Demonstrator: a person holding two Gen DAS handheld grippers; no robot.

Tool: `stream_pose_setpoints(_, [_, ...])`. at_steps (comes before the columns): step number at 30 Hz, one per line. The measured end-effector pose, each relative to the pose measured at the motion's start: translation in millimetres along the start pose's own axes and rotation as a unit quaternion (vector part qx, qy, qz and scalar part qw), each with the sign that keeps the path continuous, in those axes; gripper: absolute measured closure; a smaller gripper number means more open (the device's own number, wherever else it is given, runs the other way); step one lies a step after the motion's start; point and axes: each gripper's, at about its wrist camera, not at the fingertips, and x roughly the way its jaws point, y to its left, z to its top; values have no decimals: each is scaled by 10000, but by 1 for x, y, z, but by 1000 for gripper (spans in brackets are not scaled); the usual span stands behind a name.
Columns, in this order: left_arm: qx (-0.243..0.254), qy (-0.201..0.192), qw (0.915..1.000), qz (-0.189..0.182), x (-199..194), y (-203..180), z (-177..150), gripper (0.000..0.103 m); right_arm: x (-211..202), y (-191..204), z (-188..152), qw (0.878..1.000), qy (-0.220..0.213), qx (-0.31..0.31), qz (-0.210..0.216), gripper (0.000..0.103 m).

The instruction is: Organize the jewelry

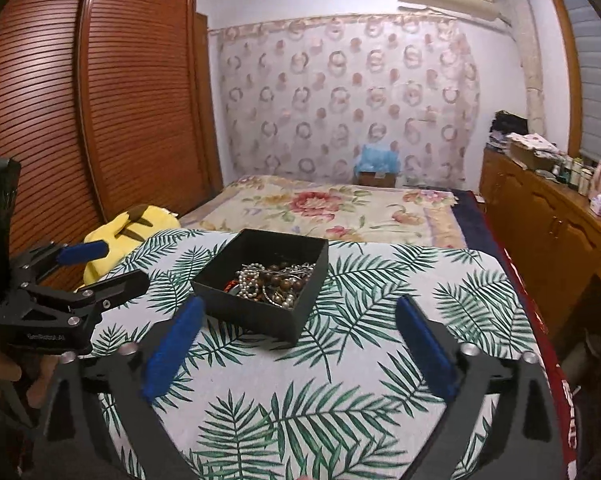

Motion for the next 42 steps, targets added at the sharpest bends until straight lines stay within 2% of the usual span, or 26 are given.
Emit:
stream_pose_setpoints(8, [-23,2,9999,122,-8,-2,-9,8,-12,-4,-9,9996,-157,100,-215,3])
stream_pose_setpoints(42, [-50,-92,9998,167,-17,4,-12,8,-15,-8,-16,9988,-249,247,-340,3])
